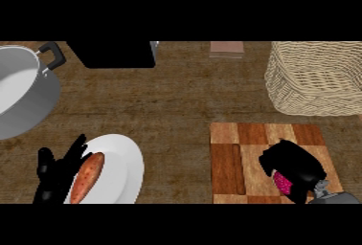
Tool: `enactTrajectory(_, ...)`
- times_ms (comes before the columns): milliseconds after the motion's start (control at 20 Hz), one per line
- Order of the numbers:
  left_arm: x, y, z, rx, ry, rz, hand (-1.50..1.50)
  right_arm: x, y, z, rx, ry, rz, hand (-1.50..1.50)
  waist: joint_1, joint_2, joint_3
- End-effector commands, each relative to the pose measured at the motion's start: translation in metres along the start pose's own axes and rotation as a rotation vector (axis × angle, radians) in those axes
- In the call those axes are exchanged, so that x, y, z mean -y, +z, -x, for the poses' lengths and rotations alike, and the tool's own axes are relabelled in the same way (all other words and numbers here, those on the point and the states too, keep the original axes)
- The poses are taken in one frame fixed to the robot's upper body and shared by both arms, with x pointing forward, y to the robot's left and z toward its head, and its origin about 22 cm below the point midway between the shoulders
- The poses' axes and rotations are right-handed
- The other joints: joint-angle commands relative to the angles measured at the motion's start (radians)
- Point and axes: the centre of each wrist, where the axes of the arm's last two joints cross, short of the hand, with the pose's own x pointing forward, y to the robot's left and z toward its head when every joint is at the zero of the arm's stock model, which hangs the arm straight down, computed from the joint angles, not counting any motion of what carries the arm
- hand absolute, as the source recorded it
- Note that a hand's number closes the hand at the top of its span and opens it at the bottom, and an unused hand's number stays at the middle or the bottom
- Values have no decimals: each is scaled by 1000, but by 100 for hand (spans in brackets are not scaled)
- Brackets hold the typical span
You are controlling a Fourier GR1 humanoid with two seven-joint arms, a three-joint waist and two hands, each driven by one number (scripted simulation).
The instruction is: Pick the cupcake from the cutting board and place it in the basket
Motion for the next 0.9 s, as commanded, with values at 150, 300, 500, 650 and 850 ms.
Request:
enactTrajectory(150,5,-3,12,-56,8,-6,0,-3,-34,-73,-398,-193,49,150,-7,8,-4)
enactTrajectory(300,-3,-8,4,-51,11,7,0,15,-48,-86,-432,-192,157,150,5,10,-2)
enactTrajectory(500,-7,-8,10,-74,1,10,0,47,-34,-76,-403,-388,360,150,1,12,-2)
enactTrajectory(650,-9,1,11,-61,24,-3,0,64,-8,-80,-303,-694,601,150,-7,4,5)
enactTrajectory(850,3,0,16,-61,9,2,0,114,20,-83,-269,-782,862,150,-7,4,-2)
